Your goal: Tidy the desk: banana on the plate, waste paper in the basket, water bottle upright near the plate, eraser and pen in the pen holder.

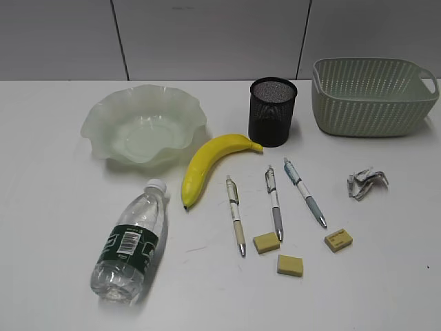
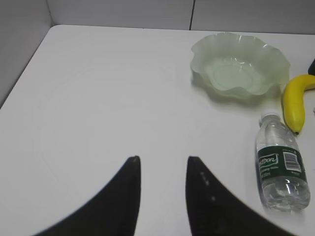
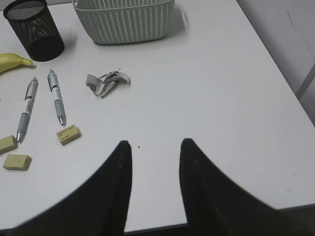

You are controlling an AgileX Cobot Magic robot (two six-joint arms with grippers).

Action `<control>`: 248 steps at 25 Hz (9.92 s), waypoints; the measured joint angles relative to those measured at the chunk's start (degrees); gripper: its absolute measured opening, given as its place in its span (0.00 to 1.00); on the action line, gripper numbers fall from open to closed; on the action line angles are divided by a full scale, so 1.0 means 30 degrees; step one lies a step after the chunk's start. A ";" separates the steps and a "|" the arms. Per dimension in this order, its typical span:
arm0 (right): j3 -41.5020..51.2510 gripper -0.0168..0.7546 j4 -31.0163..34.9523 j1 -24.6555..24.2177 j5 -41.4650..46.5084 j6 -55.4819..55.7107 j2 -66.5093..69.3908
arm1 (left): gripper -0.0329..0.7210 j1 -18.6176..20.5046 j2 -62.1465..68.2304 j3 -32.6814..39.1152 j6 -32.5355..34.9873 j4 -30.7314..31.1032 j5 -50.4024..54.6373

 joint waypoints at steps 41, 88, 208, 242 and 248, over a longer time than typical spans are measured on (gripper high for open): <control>0.0000 0.38 0.0000 0.0000 0.0000 0.0000 0.0000 | 0.51 -1.1613 3.3518 -1.3657 0.2611 -0.1681 -0.8017; 0.0000 0.38 0.0000 0.0000 0.0000 0.0000 0.0000 | 0.47 -1.0790 3.9549 -1.9588 -0.2305 0.2904 -0.4606; -0.9105 0.08 1.0128 0.0024 -1.3252 0.1006 3.7319 | 0.55 -0.1357 0.0014 0.0034 0.0932 0.0132 -0.0011; -1.4129 0.54 0.0349 0.0045 -1.2897 -0.2652 3.1798 | 0.40 -0.1340 0.0014 0.0034 0.0932 0.0132 -0.0011; -0.6587 0.49 0.0120 0.0185 -1.1313 -0.2667 2.3785 | 0.37 -0.1340 0.0014 0.0034 0.0932 0.0132 -0.0011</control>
